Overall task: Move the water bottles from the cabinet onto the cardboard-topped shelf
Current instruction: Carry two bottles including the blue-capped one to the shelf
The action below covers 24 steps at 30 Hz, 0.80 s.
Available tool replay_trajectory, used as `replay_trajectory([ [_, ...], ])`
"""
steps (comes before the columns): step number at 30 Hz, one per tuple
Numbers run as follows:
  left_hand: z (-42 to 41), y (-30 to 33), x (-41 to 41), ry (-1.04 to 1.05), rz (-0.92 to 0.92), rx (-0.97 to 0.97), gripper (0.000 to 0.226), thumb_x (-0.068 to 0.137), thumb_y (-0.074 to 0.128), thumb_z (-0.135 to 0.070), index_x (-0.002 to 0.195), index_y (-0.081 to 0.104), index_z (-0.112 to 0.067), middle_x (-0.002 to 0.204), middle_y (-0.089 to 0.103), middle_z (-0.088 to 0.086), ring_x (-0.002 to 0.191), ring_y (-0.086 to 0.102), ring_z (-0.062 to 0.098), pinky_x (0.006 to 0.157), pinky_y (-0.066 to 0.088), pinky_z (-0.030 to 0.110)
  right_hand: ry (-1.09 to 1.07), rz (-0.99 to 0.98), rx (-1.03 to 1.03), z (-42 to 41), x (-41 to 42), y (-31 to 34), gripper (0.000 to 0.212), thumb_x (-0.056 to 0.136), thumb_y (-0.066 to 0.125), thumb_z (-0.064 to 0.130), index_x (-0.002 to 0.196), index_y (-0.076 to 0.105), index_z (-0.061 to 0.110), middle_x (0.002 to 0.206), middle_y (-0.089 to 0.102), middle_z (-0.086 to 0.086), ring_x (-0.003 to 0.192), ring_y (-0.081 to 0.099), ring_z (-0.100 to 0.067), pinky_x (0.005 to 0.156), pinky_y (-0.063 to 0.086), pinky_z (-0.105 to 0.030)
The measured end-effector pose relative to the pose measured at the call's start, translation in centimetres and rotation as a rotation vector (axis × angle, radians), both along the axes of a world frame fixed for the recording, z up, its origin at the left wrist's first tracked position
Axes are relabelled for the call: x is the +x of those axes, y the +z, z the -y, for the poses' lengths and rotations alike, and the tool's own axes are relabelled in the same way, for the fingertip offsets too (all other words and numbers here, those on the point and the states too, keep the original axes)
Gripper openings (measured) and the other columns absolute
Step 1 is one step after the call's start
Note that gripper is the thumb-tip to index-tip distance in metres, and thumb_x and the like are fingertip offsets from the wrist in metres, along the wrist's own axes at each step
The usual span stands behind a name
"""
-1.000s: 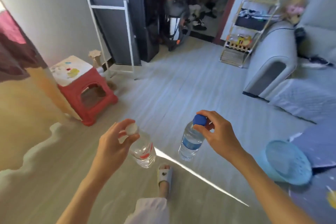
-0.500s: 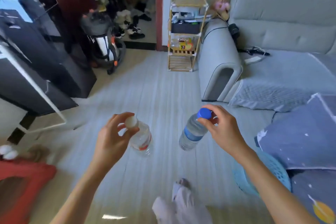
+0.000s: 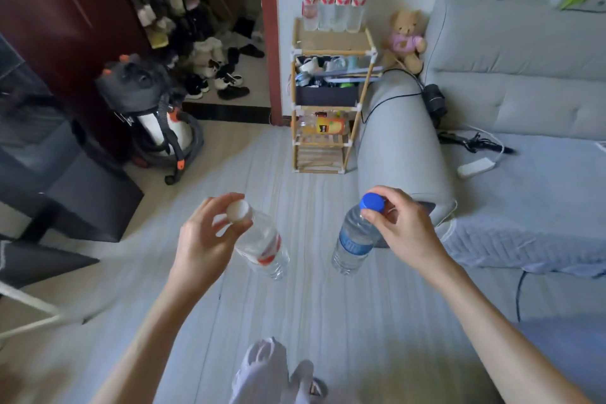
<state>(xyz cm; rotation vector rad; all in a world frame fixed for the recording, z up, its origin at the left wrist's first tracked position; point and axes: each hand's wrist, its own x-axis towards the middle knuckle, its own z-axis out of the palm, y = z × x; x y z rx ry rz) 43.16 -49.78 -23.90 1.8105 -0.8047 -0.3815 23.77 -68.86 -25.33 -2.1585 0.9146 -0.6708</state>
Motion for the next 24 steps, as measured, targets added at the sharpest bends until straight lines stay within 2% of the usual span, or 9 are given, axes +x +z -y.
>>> replay_trajectory([
  [3, 7.0, 0.4, 3.9, 0.009, 0.052, -0.012, 0.026, 0.081, 0.064, -0.004, 0.103, 0.06, -0.017, 0.091, 0.057, -0.013, 0.079, 0.054, -0.02, 0.065, 0.038, -0.001, -0.019, 0.02, -0.001, 6.9, 4.4, 0.0, 0.026, 0.078, 0.07, 0.009, 0.103, 0.063, 0.007, 0.092, 0.061, -0.002, 0.073, 0.051, -0.003, 0.071, 0.036, -0.001],
  [12, 28.1, -0.1, 19.3, -0.121, 0.149, 0.018, 0.024, 0.082, 0.063, -0.005, 0.105, 0.061, -0.01, 0.091, 0.056, -0.008, 0.082, 0.05, -0.022, 0.067, 0.035, -0.003, -0.054, -0.004, -0.025, 26.9, 18.9, -0.7, 0.027, 0.079, 0.069, 0.008, 0.105, 0.063, 0.008, 0.092, 0.063, -0.005, 0.07, 0.052, -0.013, 0.068, 0.038, -0.005],
  [17, 39.9, 1.3, 26.3, -0.224, 0.155, 0.04, 0.027, 0.084, 0.061, -0.005, 0.11, 0.06, -0.014, 0.099, 0.057, -0.008, 0.089, 0.053, -0.017, 0.074, 0.039, 0.0, -0.1, 0.039, -0.053, 37.5, 24.6, 1.3, 0.028, 0.079, 0.068, 0.003, 0.106, 0.063, 0.006, 0.095, 0.061, -0.003, 0.074, 0.052, 0.009, 0.069, 0.036, 0.0],
  [18, 42.2, 1.4, 27.5, -0.242, 0.157, 0.045, 0.029, 0.084, 0.06, -0.004, 0.111, 0.059, -0.015, 0.1, 0.057, -0.01, 0.091, 0.054, -0.014, 0.076, 0.04, 0.001, -0.098, 0.051, -0.066, 39.7, 25.7, 1.7, 0.028, 0.079, 0.068, 0.004, 0.106, 0.062, 0.006, 0.094, 0.061, -0.003, 0.073, 0.052, 0.009, 0.069, 0.037, -0.001],
  [22, 51.0, 2.0, 31.6, -0.263, 0.125, -0.002, 0.032, 0.085, 0.057, 0.0, 0.112, 0.058, -0.017, 0.103, 0.058, -0.009, 0.095, 0.057, -0.007, 0.081, 0.043, 0.005, -0.053, 0.053, -0.102, 49.2, 30.1, 3.6, 0.026, 0.082, 0.066, 0.01, 0.108, 0.062, 0.008, 0.091, 0.064, -0.007, 0.07, 0.055, -0.013, 0.068, 0.039, -0.007],
  [24, 55.3, 2.1, 33.4, -0.255, 0.148, -0.037, 0.031, 0.086, 0.056, -0.002, 0.112, 0.058, -0.019, 0.106, 0.059, -0.008, 0.098, 0.057, -0.004, 0.085, 0.043, 0.007, -0.002, 0.046, -0.12, 53.8, 32.3, 4.2, 0.028, 0.082, 0.065, 0.018, 0.108, 0.062, 0.009, 0.092, 0.064, -0.006, 0.075, 0.058, -0.021, 0.071, 0.041, -0.013],
])
